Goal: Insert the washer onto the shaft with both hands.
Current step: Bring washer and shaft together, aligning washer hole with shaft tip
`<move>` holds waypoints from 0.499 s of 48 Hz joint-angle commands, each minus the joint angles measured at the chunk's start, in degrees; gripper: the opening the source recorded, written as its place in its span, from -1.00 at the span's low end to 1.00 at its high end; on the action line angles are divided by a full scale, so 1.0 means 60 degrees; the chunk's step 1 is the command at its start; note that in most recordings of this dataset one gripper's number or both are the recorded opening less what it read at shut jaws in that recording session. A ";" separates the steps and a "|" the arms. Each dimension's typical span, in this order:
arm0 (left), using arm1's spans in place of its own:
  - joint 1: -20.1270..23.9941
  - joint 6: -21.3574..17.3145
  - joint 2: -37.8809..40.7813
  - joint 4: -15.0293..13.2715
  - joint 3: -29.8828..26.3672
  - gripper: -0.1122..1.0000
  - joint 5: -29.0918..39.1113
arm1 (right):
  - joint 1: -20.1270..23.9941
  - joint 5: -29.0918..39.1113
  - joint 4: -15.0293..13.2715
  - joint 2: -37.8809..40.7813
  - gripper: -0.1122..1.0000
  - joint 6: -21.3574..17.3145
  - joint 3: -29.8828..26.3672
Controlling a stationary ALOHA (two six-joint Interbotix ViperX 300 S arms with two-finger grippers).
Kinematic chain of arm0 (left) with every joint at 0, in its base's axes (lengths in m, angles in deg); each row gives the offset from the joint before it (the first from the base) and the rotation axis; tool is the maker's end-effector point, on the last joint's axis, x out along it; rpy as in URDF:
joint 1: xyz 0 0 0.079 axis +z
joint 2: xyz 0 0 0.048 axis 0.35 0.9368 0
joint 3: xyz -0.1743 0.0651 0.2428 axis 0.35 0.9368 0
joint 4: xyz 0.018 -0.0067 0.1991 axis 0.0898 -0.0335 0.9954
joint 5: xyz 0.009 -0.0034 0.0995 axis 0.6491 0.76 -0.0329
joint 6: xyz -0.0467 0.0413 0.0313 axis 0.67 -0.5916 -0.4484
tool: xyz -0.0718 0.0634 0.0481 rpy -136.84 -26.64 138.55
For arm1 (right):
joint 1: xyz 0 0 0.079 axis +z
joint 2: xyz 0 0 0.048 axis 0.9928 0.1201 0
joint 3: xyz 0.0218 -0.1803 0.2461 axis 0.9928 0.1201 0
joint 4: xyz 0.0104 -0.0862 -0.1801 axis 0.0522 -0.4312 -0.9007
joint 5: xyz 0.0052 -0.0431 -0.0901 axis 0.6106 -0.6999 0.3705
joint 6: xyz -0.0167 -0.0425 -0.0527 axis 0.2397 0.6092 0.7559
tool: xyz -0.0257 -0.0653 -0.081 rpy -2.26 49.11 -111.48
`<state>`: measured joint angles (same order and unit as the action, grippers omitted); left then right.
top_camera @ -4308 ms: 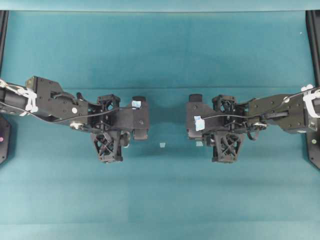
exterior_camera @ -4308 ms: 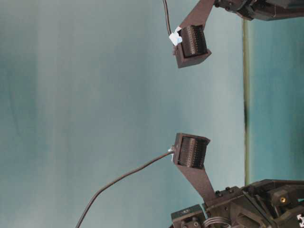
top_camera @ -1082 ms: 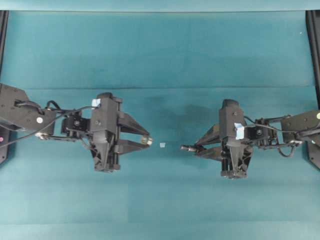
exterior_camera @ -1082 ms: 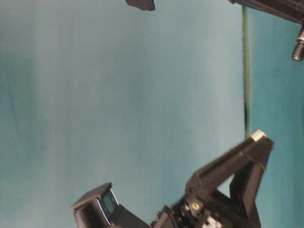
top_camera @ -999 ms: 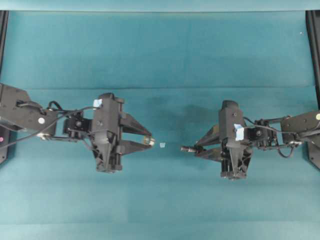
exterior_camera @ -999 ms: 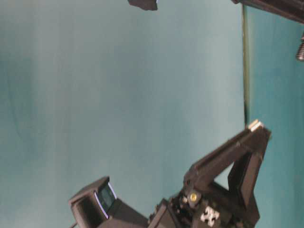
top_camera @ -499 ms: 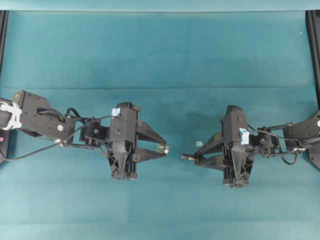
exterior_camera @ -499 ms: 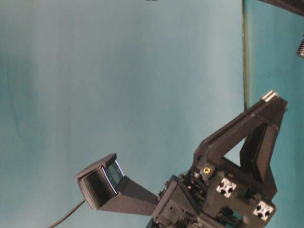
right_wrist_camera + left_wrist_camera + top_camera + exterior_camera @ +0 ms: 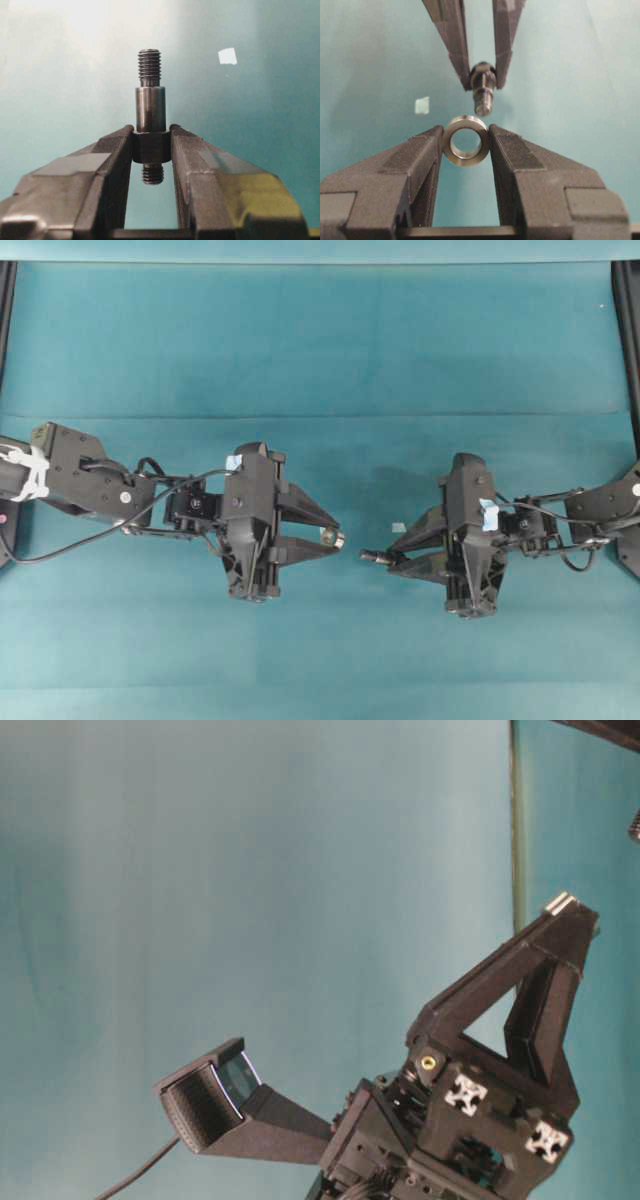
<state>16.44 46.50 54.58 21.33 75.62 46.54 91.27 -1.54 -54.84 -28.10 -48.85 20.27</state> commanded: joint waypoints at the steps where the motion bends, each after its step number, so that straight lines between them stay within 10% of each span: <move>1: -0.0044 0.0073 -0.0029 0.0015 -0.0088 -0.16 -0.0205 | 0.0029 -0.0205 0.0015 -0.0015 -0.81 -0.0103 -0.0059; 24: -0.0132 0.0117 0.0059 0.0015 -0.0088 -0.16 -0.0220 | -0.0059 -0.0542 0.0029 0.0190 -0.81 -0.0117 -0.0117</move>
<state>15.91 47.11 55.29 21.24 75.62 45.83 91.19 -3.92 -54.75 -26.69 -48.94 20.18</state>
